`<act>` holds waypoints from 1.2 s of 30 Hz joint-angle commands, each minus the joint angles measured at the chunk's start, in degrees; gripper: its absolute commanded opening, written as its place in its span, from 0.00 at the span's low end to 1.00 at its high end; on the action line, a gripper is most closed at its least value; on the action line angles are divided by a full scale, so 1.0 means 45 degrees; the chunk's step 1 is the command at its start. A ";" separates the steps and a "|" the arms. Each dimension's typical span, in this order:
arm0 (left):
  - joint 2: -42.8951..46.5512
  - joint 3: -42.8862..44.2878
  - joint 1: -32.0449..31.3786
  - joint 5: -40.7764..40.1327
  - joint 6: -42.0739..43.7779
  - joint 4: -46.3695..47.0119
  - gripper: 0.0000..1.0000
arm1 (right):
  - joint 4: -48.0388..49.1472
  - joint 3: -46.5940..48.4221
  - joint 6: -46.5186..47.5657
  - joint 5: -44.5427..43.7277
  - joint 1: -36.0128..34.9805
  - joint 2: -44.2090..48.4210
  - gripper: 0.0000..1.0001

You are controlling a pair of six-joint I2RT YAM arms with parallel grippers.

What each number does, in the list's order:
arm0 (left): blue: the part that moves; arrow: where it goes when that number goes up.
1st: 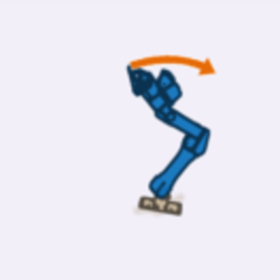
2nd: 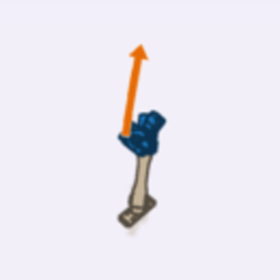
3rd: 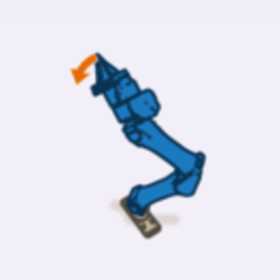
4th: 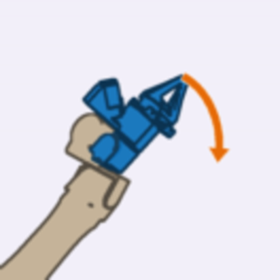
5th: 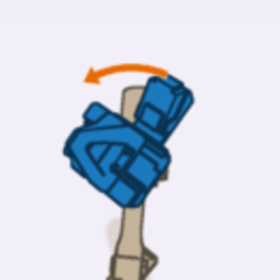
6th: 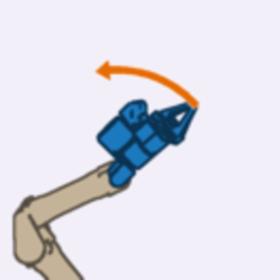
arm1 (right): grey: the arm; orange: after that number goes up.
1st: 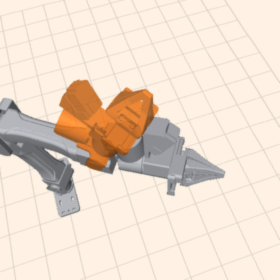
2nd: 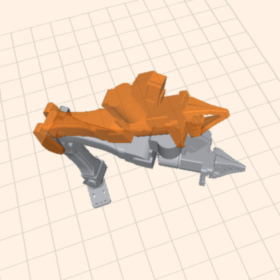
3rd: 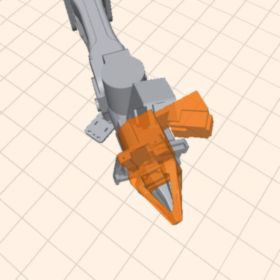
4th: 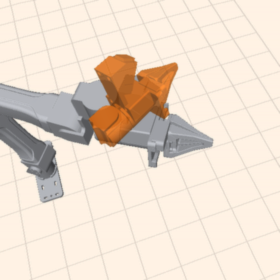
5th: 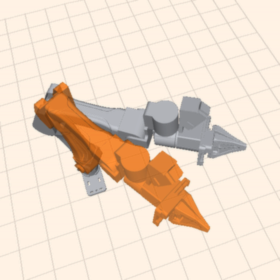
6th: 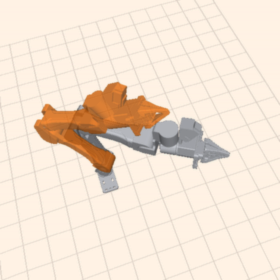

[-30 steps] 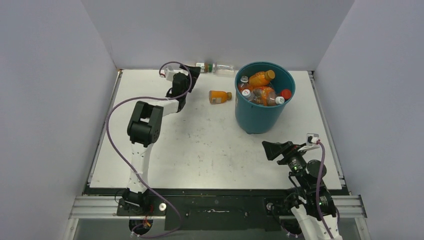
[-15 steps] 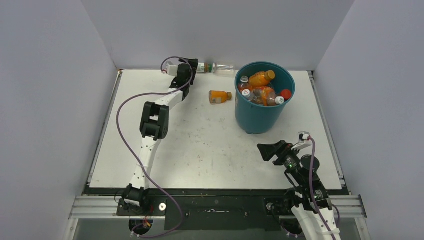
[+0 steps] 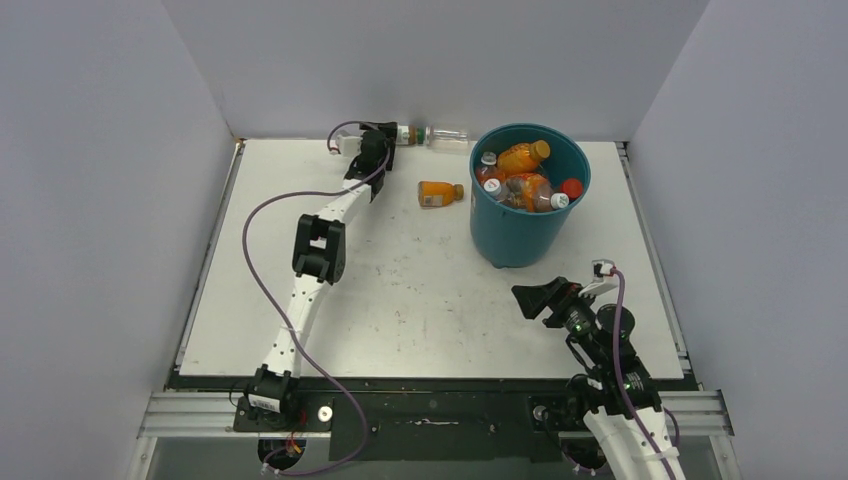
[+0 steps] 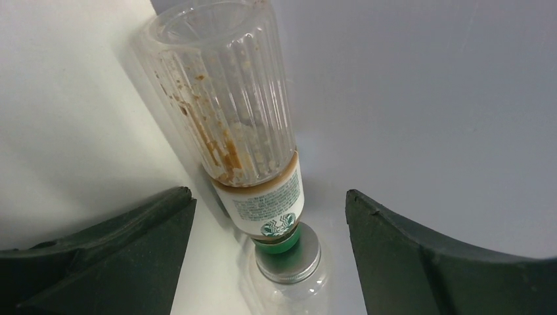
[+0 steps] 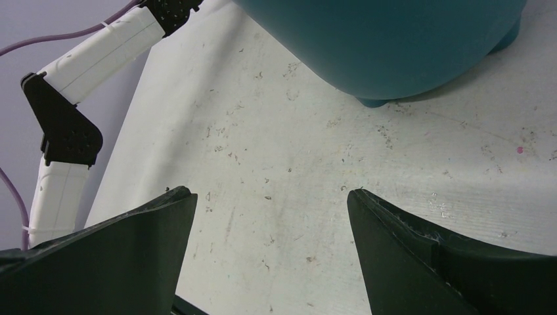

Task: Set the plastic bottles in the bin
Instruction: Pick up the plastic bottle from the corner of the board.

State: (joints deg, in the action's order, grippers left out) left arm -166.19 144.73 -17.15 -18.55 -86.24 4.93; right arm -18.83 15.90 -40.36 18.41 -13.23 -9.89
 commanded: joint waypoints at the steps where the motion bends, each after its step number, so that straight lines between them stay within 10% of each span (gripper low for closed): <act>1: -0.1234 0.1473 0.0060 -0.0396 -0.0524 -0.0073 0.84 | 0.0740 -0.0096 0.0174 -0.0109 -0.0116 -0.0202 0.88; 18: -0.2655 0.2358 0.0270 -0.1026 -0.0495 0.2703 0.82 | 0.1537 -0.0715 -0.0266 -0.0376 -0.0125 -0.0941 0.88; 36: -0.2195 0.0868 0.0333 -0.0547 0.0007 0.4735 0.27 | 0.2124 -0.1017 -0.0603 -0.0568 -0.0119 -0.1619 0.88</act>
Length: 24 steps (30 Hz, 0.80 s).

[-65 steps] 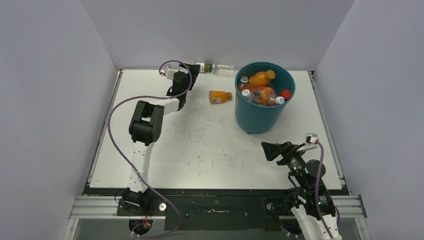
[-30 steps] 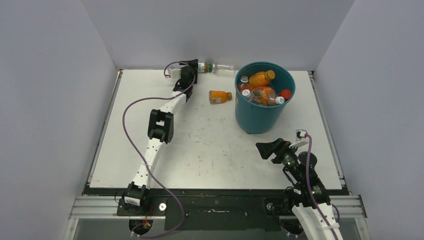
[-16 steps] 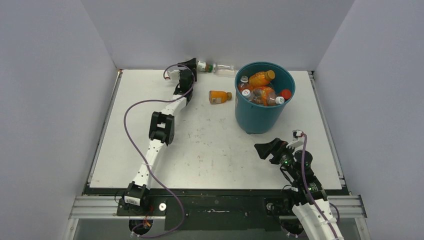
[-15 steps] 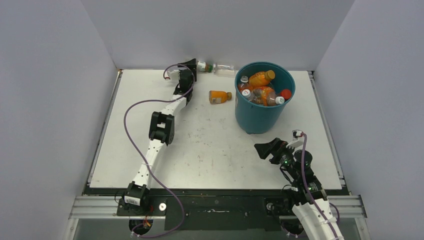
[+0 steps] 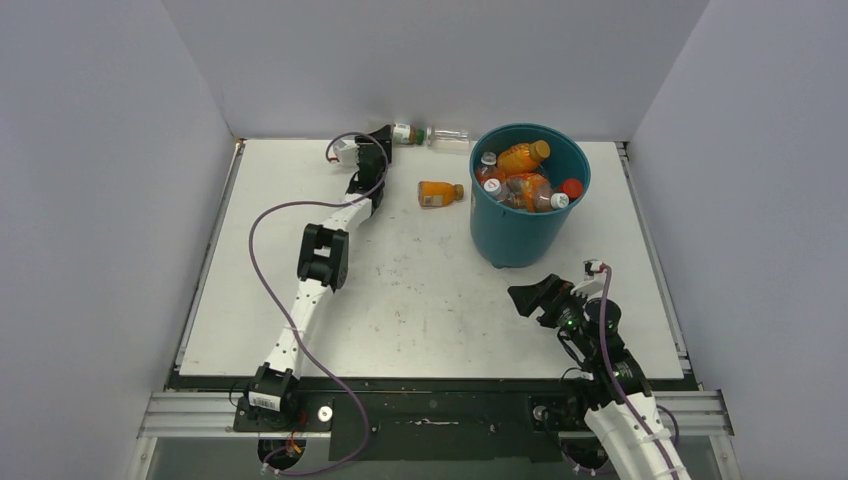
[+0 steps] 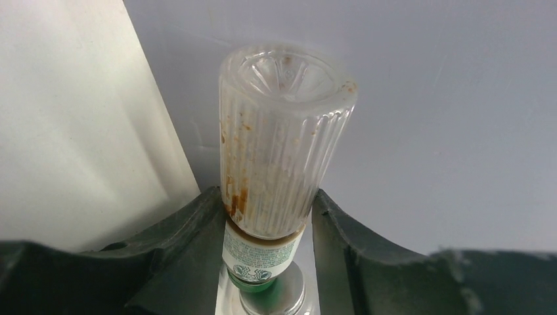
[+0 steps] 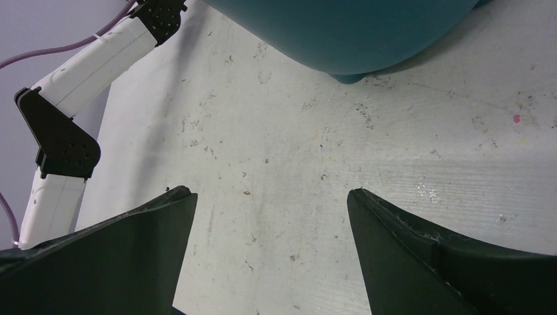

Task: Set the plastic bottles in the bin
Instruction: Pick up the plastic bottle from the corner of the board.

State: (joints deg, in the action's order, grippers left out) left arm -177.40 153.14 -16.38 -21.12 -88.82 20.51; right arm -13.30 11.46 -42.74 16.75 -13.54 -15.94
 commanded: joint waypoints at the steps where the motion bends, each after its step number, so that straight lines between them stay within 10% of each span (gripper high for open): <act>1: 0.0584 -0.1497 0.0159 0.0031 0.0636 0.1695 0.22 | 0.0913 -0.0001 -0.0058 -0.0189 -0.0052 -0.0283 0.88; 8: 0.3275 -0.6100 0.0333 0.0152 0.0664 0.5275 0.00 | 0.0620 0.0214 -0.0022 -0.0090 -0.0073 0.0056 0.87; 24: 1.5154 -2.0864 0.0601 0.1940 0.0897 1.1984 0.00 | 0.2101 0.0992 0.0294 0.2199 -0.0741 -0.0119 0.87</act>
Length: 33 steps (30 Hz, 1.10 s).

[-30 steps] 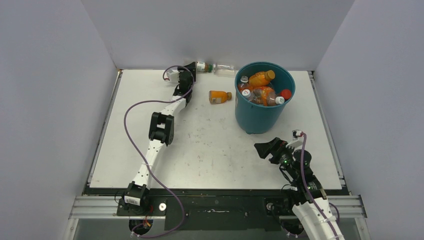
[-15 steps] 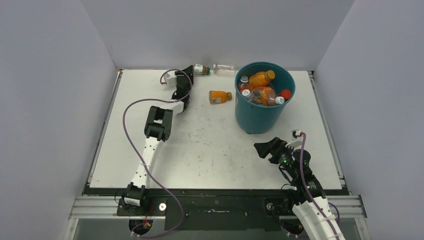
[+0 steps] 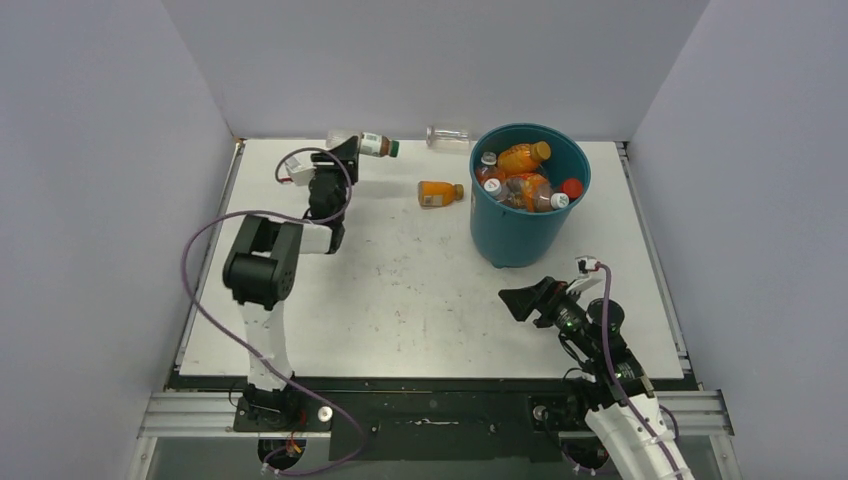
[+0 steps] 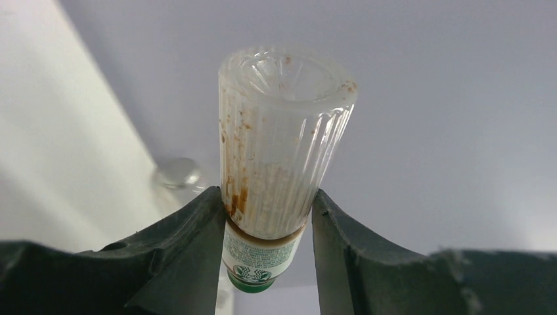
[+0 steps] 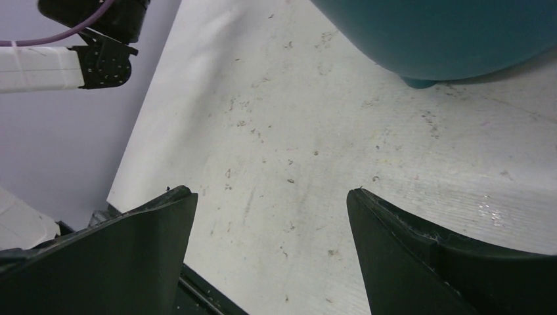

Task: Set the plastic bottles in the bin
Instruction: Pick up the plastic bottle from the corner of the board.

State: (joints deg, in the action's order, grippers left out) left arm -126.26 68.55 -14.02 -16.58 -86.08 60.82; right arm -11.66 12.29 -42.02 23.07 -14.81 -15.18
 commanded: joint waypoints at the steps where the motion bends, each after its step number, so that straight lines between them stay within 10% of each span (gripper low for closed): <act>1: 0.4652 -0.2810 0.0055 0.1165 0.0347 0.3094 0.00 | 0.2106 0.0806 0.0004 0.0797 -0.0664 -0.0380 0.87; 7: 0.9796 -0.6688 -0.0750 0.2256 0.1091 0.2556 0.00 | 0.5086 0.0986 -0.0497 -0.1074 -0.3495 -0.2047 0.88; 18: 1.7854 -0.8592 -0.3142 0.3527 0.3481 -0.2154 0.00 | 1.0113 0.4662 0.3832 -1.1092 -1.3942 -0.7436 1.00; 33: 2.1192 -0.9963 -0.3408 0.4638 0.1989 -0.3222 0.00 | 1.2836 0.7756 0.5195 -0.9556 -1.3304 -1.0592 0.92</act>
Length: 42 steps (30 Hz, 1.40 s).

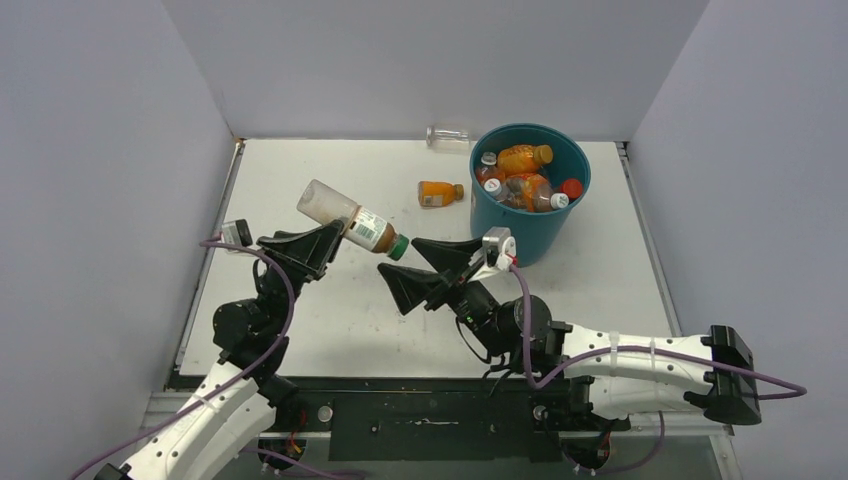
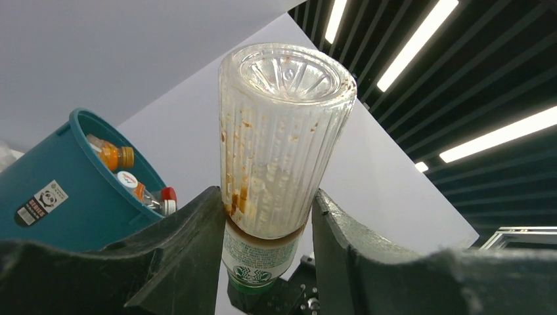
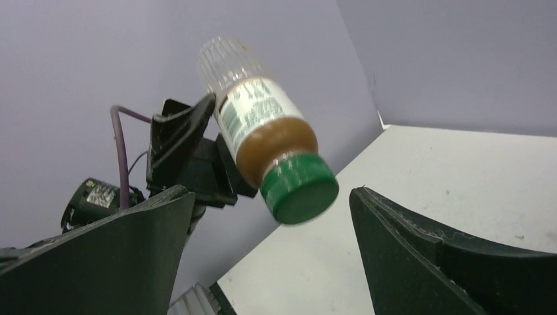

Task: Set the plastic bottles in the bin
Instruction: Pick up the plastic bottle from the corner of the board.

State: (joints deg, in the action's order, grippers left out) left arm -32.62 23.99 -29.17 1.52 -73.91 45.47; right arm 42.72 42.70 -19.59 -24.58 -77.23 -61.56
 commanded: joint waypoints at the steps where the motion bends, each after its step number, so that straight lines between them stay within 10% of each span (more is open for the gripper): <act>1: 0.0480 -0.0133 -0.0042 0.0604 -0.0884 0.0261 0.00 | 0.0540 0.1154 0.0035 0.1371 0.0769 -0.0336 0.92; 21: 0.0532 -0.0956 -0.0055 -0.0228 -0.2347 0.1974 0.00 | 0.1913 0.0903 -0.4763 0.7106 0.2966 -0.1646 0.95; 31: 0.0554 -0.0921 -0.0061 0.0098 -0.2050 0.1805 0.00 | 0.2040 0.0712 -0.4550 0.6814 0.2963 -0.1313 0.24; 37: 0.1571 -0.0855 -0.0027 -0.0126 -0.0063 -0.0213 0.97 | -0.1495 0.1526 -0.2808 0.6276 0.2963 0.0383 0.05; 42: 0.2778 0.0927 -0.0021 -0.0947 0.5653 -0.4787 0.96 | -0.9844 0.4833 -0.1080 0.3939 0.2963 0.1802 0.05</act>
State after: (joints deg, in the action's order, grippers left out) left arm -22.61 20.03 -29.26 -0.40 -71.00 38.96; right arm 24.34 51.55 -32.10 2.00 -64.10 -59.18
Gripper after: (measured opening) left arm 0.960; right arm 0.433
